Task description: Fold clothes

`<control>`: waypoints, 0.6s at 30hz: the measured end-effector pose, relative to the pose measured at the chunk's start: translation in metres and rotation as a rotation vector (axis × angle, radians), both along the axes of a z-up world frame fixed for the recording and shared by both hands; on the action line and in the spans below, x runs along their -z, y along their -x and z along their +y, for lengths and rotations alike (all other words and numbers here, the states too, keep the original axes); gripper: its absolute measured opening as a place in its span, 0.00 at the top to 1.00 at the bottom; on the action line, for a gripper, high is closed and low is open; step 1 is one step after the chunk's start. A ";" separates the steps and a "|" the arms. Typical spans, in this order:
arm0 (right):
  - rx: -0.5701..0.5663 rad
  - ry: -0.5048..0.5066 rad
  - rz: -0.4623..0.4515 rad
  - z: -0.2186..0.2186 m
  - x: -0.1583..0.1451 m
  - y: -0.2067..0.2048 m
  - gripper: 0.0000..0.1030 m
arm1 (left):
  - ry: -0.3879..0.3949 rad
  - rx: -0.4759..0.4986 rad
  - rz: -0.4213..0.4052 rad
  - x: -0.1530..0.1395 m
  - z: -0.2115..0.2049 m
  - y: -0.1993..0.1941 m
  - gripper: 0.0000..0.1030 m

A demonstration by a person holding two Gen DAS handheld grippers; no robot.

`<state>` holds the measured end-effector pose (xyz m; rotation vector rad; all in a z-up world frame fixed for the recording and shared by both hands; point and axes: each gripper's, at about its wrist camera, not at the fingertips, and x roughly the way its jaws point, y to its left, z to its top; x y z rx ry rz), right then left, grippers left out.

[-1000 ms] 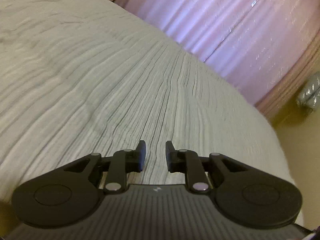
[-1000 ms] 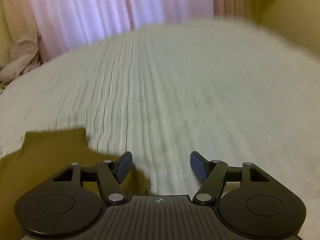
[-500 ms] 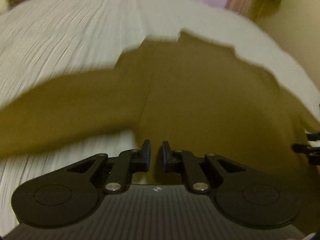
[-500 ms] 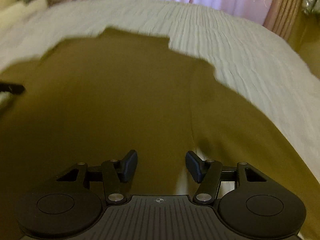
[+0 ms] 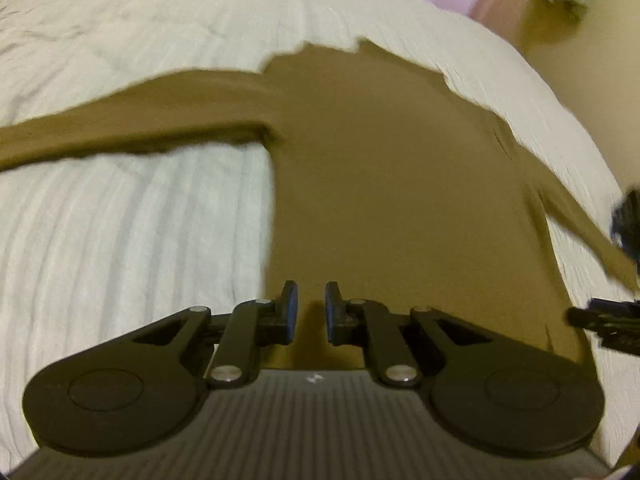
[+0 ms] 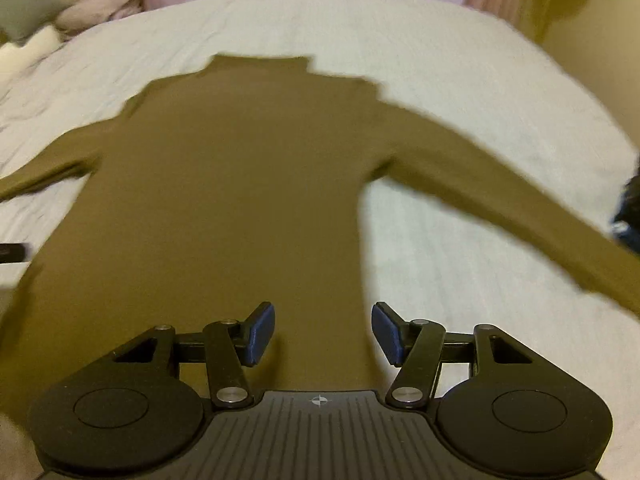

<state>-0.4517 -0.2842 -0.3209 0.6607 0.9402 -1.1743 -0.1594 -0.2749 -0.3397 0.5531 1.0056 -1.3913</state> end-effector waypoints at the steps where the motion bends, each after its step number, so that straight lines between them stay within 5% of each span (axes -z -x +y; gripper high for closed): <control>1: 0.004 -0.023 -0.001 0.007 0.001 0.002 0.43 | -0.033 0.020 -0.019 0.004 0.009 0.007 0.90; 12: 0.048 -0.270 -0.013 0.082 0.011 0.019 0.43 | -0.349 -0.073 -0.073 -0.003 0.123 0.024 0.89; 18: 0.076 -0.353 -0.061 0.113 -0.006 0.034 0.43 | -0.359 -0.174 -0.007 -0.050 0.143 0.060 0.81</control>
